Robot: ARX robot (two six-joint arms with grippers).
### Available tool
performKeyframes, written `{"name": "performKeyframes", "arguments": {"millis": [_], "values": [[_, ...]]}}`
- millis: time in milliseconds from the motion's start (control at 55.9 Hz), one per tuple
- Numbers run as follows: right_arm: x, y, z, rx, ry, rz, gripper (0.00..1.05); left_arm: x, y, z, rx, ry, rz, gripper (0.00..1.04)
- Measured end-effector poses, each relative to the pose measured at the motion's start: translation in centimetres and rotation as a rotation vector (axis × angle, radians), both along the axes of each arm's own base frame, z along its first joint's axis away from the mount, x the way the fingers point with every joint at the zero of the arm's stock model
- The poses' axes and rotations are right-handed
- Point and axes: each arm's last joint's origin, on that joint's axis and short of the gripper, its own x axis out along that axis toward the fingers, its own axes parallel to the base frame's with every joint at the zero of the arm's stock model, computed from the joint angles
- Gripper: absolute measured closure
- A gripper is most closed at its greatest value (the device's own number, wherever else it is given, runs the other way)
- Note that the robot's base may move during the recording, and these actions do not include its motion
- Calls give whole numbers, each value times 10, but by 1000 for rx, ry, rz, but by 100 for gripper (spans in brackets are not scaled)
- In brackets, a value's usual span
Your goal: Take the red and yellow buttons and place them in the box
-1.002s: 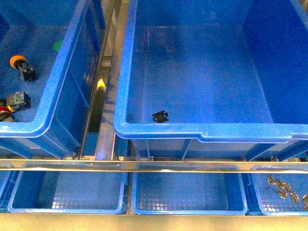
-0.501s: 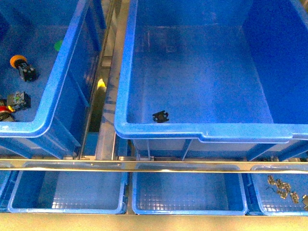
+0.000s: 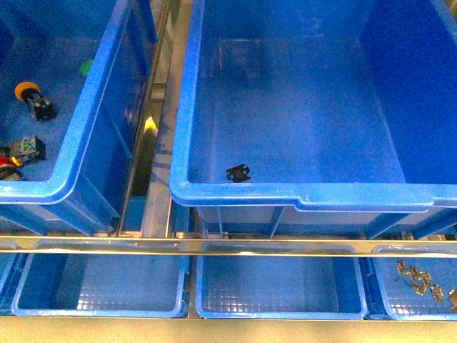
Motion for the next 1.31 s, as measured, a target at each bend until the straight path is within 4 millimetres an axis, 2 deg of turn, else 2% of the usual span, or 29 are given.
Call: {"name": "performKeyframes", "arguments": {"millis": [268,644,966,1074,1199,1306], "values": [[0,0,0,0,0,0,7,1,11,-11,-6,17,16,8],[0,0,0,0,0,0,7,13,22,-30,5,31,-1,8],[0,0,0,0,0,0,7,19,23,-30,-3,27,-21,8],[0,0,0,0,0,0,7,19,24,-30,-2,27,-22,21],[0,0,0,0,0,0,7,19,24,-31,-7,31,-27,50],[0,0,0,0,0,0,7,18,25,-31,-3,32,-30,65]]}}
